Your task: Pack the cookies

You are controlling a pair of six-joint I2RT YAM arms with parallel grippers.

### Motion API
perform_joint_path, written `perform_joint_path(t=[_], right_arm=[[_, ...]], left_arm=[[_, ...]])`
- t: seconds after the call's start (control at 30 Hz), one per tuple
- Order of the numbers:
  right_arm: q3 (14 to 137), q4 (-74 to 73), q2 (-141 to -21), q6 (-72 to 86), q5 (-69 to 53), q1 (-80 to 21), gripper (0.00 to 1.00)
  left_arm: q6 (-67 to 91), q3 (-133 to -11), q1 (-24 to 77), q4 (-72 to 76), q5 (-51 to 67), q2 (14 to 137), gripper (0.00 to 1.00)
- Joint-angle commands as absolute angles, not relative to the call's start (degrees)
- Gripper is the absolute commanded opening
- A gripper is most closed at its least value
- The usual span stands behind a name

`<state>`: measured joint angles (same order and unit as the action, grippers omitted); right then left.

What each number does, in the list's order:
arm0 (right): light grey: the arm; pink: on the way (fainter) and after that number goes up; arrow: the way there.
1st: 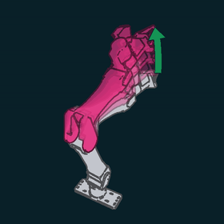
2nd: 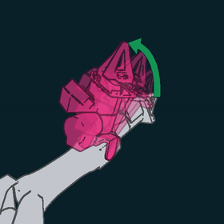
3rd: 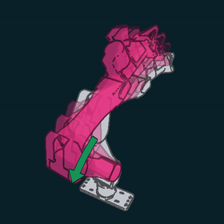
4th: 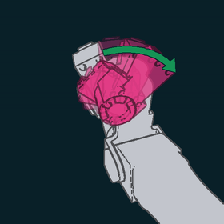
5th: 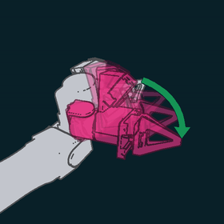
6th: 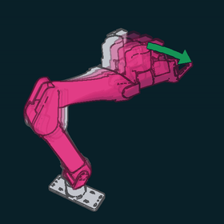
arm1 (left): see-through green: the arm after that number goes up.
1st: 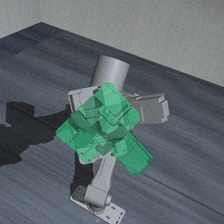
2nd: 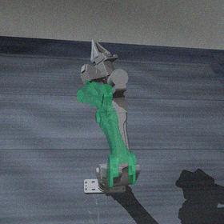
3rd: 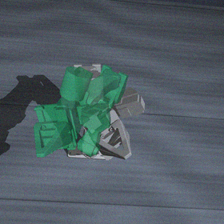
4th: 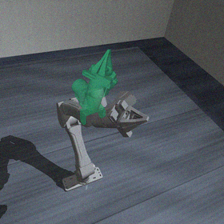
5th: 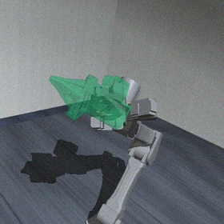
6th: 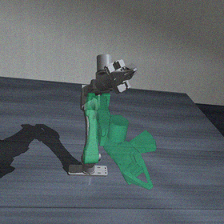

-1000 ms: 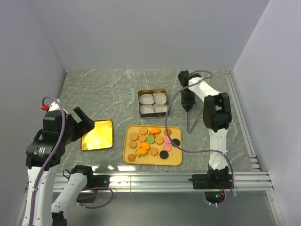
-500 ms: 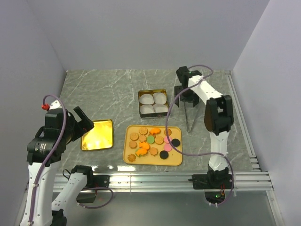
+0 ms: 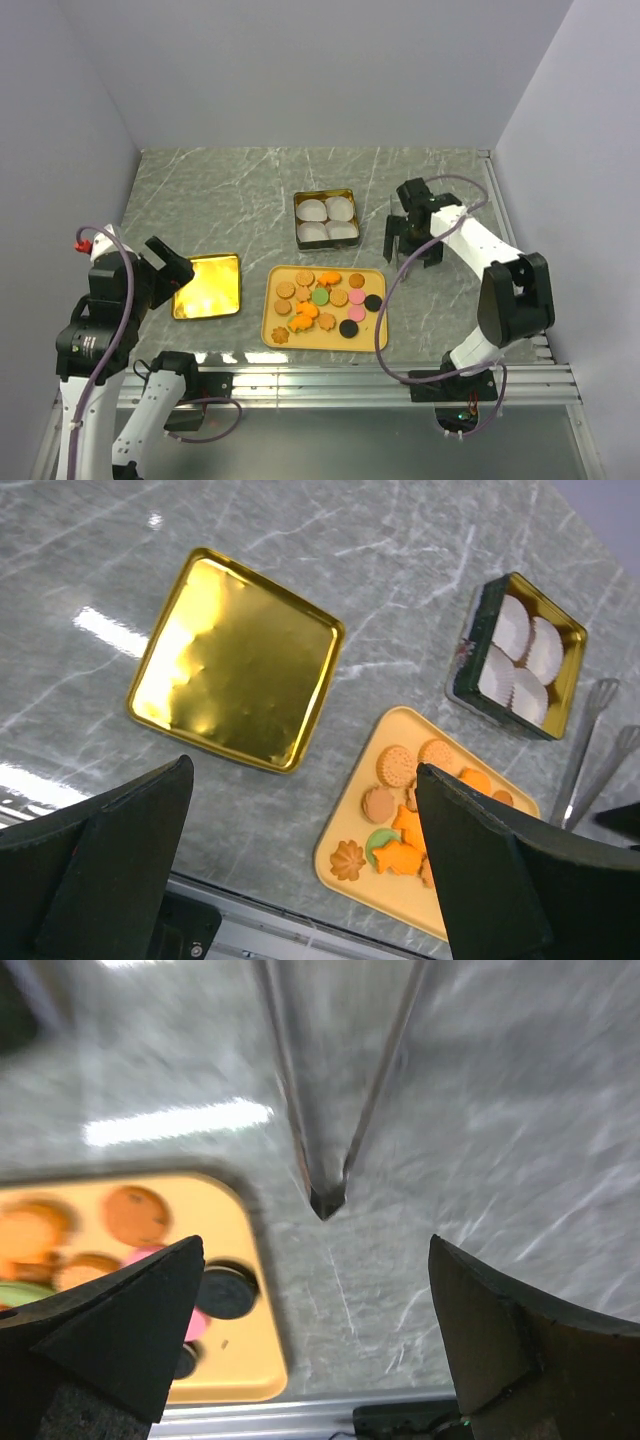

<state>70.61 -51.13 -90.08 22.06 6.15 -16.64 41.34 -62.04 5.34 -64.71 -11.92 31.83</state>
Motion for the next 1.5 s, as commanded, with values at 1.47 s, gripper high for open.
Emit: perform_joint_path(t=[1.47], right_arm=[[81.65,-42.98,-114.78,24.35,3.51,-8.0,0.9]], left_arm=[[36.83,-65.66,5.45,-63.81,-4.04,33.31,0.99]])
